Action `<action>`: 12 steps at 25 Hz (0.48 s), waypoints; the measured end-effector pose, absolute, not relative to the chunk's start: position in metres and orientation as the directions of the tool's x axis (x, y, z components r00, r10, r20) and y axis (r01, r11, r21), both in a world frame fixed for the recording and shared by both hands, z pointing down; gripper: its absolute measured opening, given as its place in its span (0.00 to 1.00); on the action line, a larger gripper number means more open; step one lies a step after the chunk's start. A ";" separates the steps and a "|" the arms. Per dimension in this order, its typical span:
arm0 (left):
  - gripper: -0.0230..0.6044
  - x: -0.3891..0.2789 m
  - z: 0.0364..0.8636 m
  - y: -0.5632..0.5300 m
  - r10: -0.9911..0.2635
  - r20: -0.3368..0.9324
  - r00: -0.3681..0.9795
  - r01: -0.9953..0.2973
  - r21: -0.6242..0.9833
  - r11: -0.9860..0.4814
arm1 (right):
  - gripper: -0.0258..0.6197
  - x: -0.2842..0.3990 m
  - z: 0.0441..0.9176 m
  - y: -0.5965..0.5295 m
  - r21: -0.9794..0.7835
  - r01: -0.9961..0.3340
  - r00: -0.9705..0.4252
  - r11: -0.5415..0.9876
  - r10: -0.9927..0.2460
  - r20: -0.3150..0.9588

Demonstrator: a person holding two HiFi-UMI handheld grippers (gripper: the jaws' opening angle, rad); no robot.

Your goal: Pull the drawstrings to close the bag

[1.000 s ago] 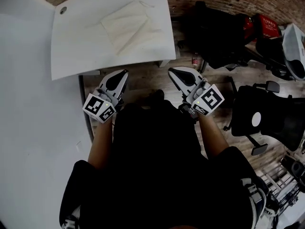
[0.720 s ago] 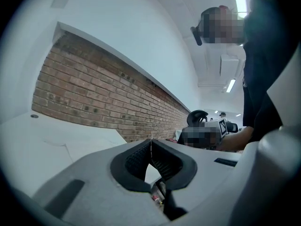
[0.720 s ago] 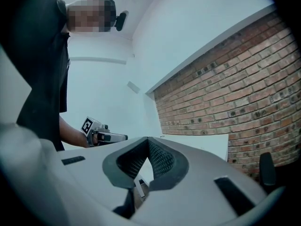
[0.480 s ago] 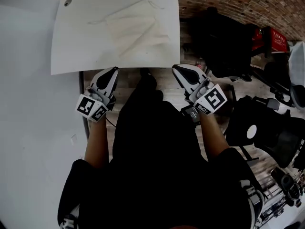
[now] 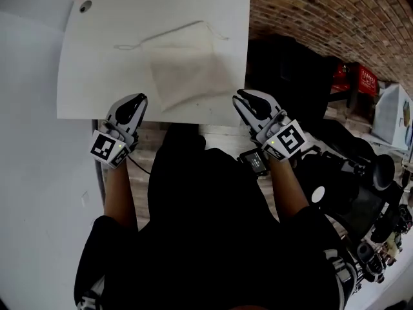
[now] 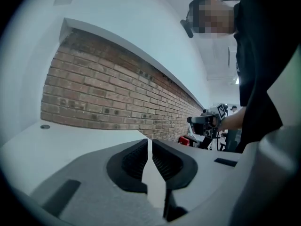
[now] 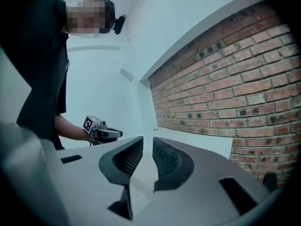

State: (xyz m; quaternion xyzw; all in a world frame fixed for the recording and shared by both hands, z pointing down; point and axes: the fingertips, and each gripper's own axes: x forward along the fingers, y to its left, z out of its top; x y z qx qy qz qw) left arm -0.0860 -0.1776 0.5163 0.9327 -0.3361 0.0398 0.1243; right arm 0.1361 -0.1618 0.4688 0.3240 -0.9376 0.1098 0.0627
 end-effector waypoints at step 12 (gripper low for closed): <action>0.12 -0.132 0.545 -0.280 -0.580 0.223 0.783 -0.618 0.173 -0.767 | 0.29 0.129 0.501 -0.265 -0.139 -0.558 -0.808 0.818 -0.497 0.318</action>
